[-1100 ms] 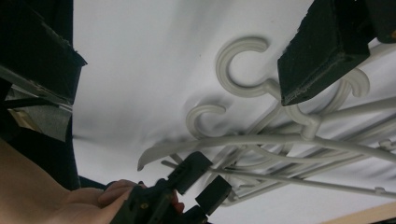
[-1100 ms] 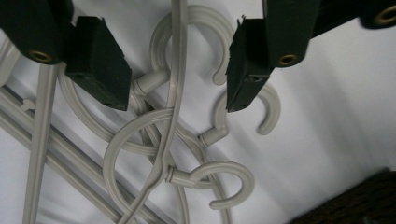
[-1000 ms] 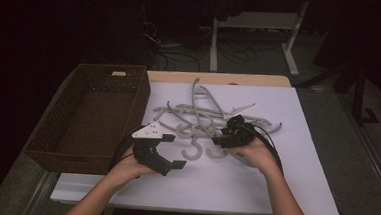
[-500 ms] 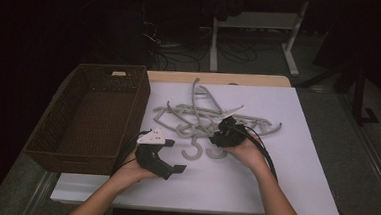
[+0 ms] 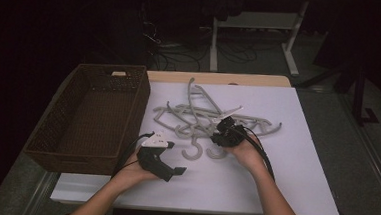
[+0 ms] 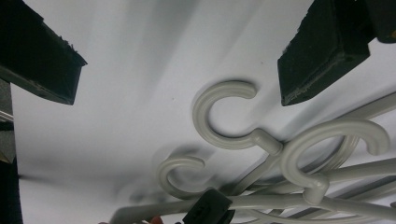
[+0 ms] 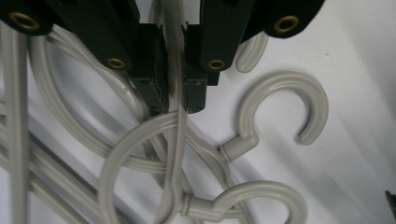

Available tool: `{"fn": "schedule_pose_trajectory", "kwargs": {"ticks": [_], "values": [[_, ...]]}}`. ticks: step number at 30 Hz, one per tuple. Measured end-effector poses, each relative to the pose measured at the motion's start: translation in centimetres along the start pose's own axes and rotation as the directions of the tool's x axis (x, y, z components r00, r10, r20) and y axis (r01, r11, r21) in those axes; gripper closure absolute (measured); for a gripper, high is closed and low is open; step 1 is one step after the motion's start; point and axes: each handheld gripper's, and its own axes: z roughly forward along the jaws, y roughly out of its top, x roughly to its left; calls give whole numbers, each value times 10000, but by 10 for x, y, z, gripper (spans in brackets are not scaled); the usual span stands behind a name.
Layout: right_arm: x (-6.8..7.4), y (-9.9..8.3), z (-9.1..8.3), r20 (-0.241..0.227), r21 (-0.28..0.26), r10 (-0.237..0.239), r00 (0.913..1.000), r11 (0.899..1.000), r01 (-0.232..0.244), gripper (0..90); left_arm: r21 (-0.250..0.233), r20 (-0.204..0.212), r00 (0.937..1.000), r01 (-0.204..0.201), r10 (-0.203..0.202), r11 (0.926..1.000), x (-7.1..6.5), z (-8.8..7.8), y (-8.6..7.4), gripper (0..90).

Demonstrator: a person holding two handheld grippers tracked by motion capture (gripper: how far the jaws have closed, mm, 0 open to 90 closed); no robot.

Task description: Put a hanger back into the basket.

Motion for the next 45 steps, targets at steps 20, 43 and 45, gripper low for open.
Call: {"fn": "schedule_pose_trajectory", "kwargs": {"ticks": [20,43,45], "values": [[-8,-14,-40,-363,-1172,-194,9992,9930,151,808,11,-201,9998,5,-4,10000,2,-3,-2,0],[1,-84,-73,-2298,-288,-1772,9570,9841,1753,803,550,-97,9998,-173,179,9983,1,-1,-8,0],[1,-84,-70,-2332,-63,-1780,9560,9834,1815,803,578,-66,9998,-201,206,9981,0,0,-9,0]]}}
